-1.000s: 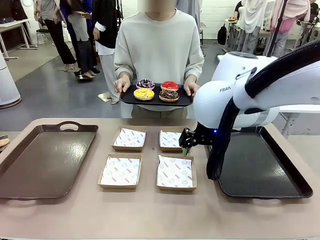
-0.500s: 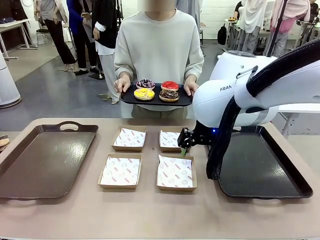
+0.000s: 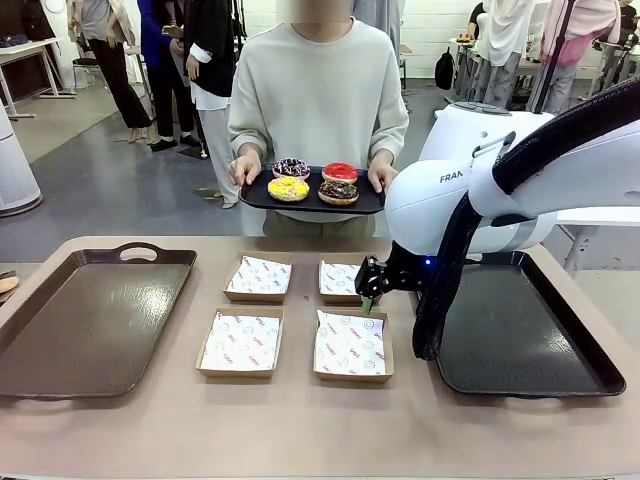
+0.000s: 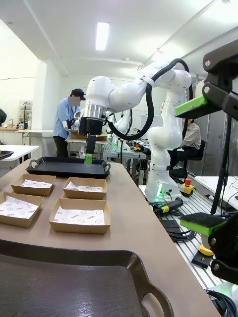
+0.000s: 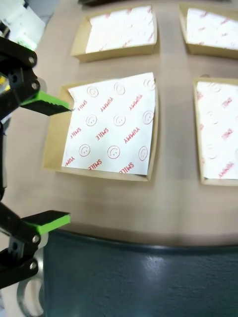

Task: Individually package the donuts and arrange them on the tray.
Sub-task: Pick up one Paper togo box.

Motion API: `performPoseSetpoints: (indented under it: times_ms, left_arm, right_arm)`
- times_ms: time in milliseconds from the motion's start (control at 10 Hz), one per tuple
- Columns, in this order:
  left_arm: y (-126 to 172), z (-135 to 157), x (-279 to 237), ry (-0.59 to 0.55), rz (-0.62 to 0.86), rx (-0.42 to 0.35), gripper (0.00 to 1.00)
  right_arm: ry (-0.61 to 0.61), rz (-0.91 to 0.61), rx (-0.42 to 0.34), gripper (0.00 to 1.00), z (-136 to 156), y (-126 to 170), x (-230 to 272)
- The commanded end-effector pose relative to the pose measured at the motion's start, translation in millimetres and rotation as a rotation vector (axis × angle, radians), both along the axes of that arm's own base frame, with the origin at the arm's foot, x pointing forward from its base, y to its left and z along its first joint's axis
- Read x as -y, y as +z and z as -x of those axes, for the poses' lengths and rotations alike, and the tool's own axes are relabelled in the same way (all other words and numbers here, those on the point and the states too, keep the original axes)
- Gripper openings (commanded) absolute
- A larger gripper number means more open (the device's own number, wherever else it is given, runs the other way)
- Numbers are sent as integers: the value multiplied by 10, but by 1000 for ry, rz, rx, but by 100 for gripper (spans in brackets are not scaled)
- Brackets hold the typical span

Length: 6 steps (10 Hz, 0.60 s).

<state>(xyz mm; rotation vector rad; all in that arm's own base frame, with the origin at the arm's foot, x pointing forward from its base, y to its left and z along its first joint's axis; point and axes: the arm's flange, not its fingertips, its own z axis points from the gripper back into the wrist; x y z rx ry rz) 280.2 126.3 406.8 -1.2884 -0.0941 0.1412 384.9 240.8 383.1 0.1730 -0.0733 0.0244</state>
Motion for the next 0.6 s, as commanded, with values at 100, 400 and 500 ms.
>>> performPoseSetpoints:
  times_ms: [100,400,500]
  left_arm:
    - [11,0,-9,4,14,5,100]
    - [11,0,-9,4,14,5,100]
    - [11,0,-9,4,14,5,100]
  right_arm:
    - [-54,62,-4,100,-1,-445,-137]
    - [-85,101,-8,100,-35,-768,-197]
    - [-93,103,-8,100,-39,-809,-214]
